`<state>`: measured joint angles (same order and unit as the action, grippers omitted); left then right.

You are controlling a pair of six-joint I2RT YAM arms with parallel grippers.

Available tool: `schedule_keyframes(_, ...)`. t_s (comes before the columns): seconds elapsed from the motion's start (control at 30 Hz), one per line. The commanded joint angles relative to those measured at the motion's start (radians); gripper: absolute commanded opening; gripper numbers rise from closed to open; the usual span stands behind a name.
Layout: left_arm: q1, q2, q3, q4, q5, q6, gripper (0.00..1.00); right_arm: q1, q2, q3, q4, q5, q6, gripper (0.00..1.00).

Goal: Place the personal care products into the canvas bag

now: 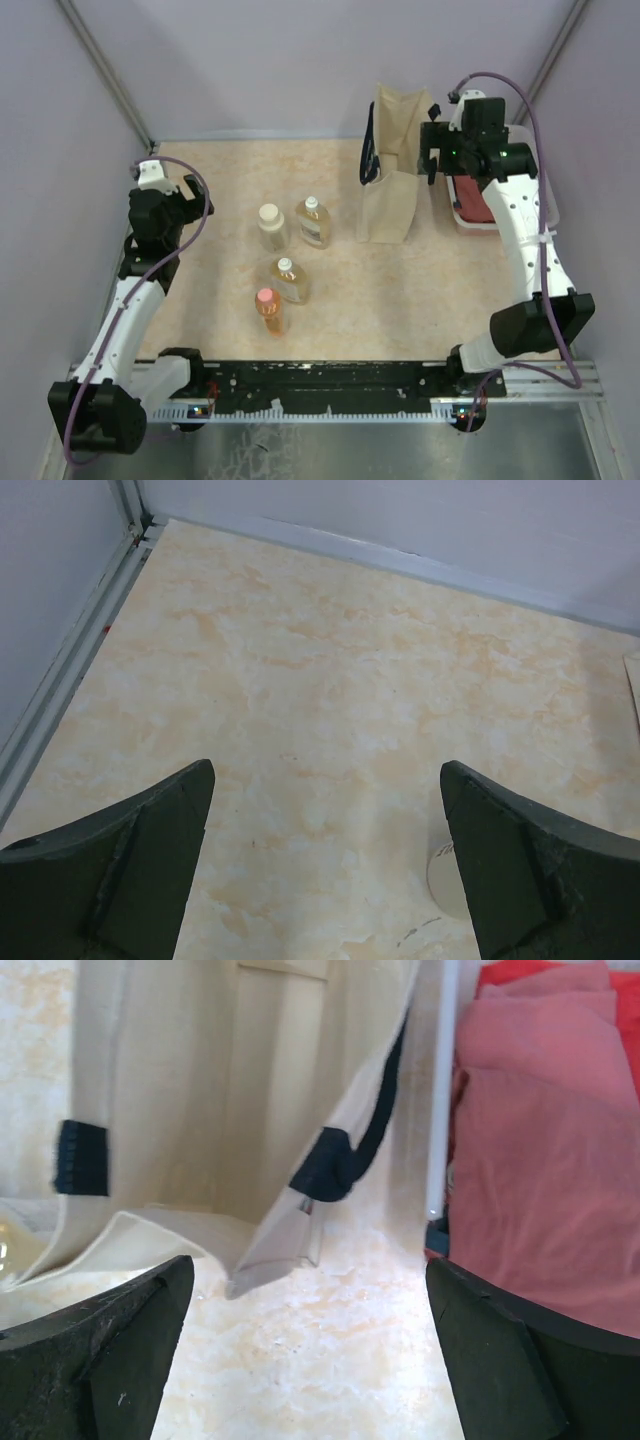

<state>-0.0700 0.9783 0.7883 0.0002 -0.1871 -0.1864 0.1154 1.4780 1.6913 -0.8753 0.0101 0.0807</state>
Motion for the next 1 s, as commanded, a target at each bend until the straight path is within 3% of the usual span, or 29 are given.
schedule_keyframes(0.0,-0.001,0.003,0.006,0.040,-0.028,-0.033,1.00,0.033,-0.010,0.092,0.039,-0.019,-0.011,0.99)
schedule_keyframes(0.23,0.001,0.049,0.027,0.074,-0.144,-0.005,1.00,0.046,0.150,0.250,0.076,-0.046,0.008,0.99)
schedule_keyframes(0.4,0.001,0.066,0.043,0.078,-0.064,0.122,1.00,0.049,0.357,0.438,0.043,-0.068,0.012,0.99)
schedule_keyframes(0.6,0.002,0.020,0.021,0.091,-0.037,0.151,1.00,0.066,0.585,0.667,-0.030,-0.055,0.014,0.99)
schedule_keyframes(0.97,0.001,-0.046,-0.010,0.093,-0.010,0.168,1.00,0.124,0.713,0.584,-0.051,-0.005,-0.013,0.99)
